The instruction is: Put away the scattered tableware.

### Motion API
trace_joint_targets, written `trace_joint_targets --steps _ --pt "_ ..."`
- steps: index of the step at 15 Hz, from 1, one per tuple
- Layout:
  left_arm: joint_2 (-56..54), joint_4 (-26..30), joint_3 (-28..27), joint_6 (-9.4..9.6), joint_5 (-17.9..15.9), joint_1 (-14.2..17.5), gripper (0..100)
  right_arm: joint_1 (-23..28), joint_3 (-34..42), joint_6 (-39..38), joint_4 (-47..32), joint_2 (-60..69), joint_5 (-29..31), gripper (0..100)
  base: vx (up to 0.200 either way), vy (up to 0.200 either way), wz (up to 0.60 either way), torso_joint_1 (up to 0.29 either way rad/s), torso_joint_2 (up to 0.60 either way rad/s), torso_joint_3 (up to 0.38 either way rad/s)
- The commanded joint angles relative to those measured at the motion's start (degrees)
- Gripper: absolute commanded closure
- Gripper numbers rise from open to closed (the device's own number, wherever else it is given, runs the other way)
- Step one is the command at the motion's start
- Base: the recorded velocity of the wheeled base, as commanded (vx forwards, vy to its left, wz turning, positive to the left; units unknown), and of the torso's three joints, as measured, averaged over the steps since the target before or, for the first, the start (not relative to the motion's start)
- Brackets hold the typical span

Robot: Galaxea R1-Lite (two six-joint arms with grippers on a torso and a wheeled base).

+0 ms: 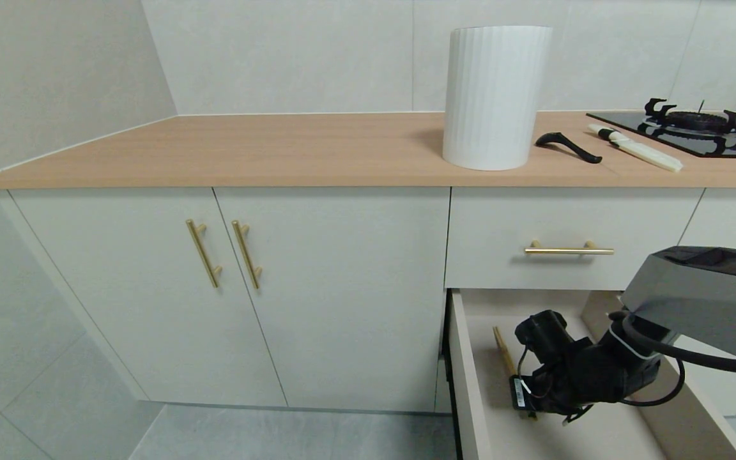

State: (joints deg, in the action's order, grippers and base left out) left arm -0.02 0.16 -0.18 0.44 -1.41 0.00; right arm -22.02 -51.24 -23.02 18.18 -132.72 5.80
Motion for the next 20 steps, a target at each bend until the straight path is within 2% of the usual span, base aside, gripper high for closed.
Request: trace_joint_targets --steps 1,8,12,15,20 --pt "0.0 0.0 0.0 0.0 0.0 0.0 0 0.0 0.0 0.0 0.0 0.2 0.0 0 0.0 0.0 0.0 0.0 0.0 0.0" --pt "0.0 0.0 0.0 0.0 0.1 -0.1 0 0.0 0.3 -0.1 -0.1 2.4 0.0 0 0.0 0.0 0.0 0.0 0.0 0.0" --pt "0.0 0.0 0.0 0.0 0.0 0.0 0 2.5 3.1 -0.9 -1.1 16.5 -2.1 0 0.0 0.0 0.0 0.0 0.0 0.0" --pt "0.0 0.0 0.0 0.0 0.0 0.0 0 4.4 3.1 -0.5 -8.2 28.7 -6.2 0 0.0 0.0 0.0 0.0 0.0 0.0" --pt "0.0 0.0 0.0 0.0 0.0 0.0 0 8.9 3.2 2.5 -8.5 42.2 -7.9 0 0.0 0.0 0.0 0.0 0.0 0.0"
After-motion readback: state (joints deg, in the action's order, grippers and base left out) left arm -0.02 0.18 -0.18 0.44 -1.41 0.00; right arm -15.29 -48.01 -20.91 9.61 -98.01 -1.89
